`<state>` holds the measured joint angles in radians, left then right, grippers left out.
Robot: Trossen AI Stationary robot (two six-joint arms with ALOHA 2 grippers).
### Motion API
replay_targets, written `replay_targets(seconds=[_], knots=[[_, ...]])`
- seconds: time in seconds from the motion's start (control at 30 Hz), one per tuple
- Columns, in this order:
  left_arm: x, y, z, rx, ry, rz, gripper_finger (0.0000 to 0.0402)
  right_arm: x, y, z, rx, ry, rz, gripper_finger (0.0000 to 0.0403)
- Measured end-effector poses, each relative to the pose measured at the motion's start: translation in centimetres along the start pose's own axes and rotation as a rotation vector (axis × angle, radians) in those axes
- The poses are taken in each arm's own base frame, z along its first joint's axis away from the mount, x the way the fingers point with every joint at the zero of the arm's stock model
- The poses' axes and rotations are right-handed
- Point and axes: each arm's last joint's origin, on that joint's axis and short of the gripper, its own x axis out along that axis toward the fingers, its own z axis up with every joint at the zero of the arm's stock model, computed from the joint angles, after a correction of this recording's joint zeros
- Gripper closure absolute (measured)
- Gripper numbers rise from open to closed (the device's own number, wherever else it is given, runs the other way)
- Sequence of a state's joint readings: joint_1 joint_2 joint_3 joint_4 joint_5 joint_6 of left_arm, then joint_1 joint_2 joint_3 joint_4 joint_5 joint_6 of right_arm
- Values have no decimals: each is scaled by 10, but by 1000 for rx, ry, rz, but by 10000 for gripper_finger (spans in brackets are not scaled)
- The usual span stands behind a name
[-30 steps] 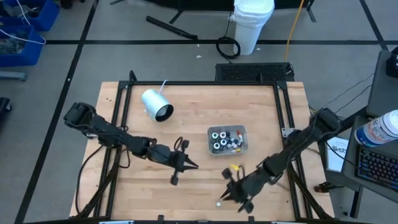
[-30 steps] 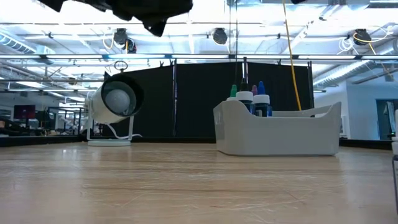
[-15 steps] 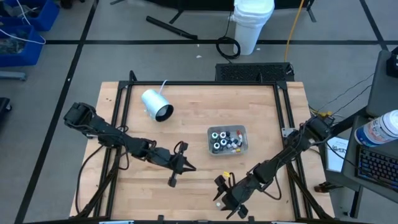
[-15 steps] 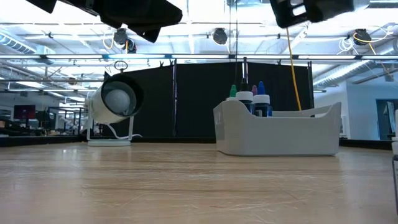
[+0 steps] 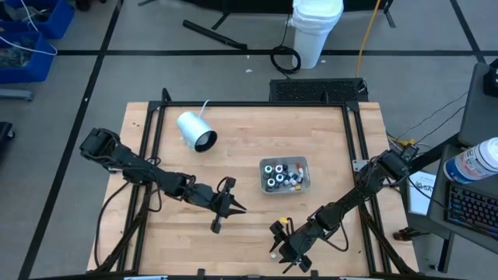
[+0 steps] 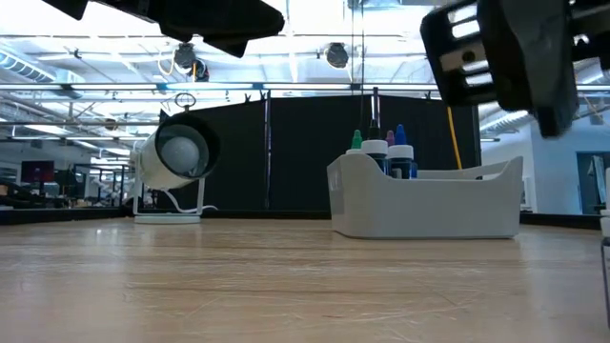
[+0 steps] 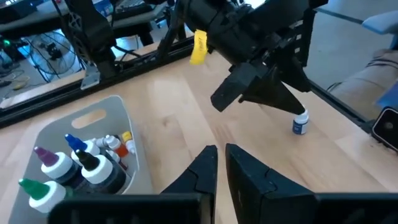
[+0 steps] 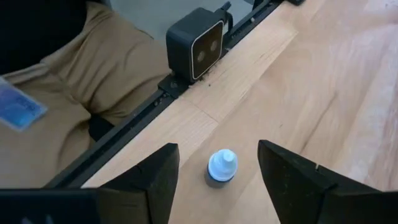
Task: Pick & Place food coloring
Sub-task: Put the small blue food coloring bottle into the gray bin
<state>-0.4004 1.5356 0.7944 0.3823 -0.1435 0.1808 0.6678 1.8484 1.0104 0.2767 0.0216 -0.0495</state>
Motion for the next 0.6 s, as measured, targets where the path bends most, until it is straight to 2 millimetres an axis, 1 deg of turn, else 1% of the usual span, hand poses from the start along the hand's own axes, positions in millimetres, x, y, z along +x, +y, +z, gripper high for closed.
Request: replay_targets(seconds=[0.17,0.4,0.6], knots=[[0,2,1,0,-11,7,360,1,0,-1,13,-9,-5,207],[0,3,0,-4,-6,26,360,20,-8,-15,37,-16,-24,215],[0,3,0,-11,-5,24,360,20,-10,-15,63,-19,-24,219]])
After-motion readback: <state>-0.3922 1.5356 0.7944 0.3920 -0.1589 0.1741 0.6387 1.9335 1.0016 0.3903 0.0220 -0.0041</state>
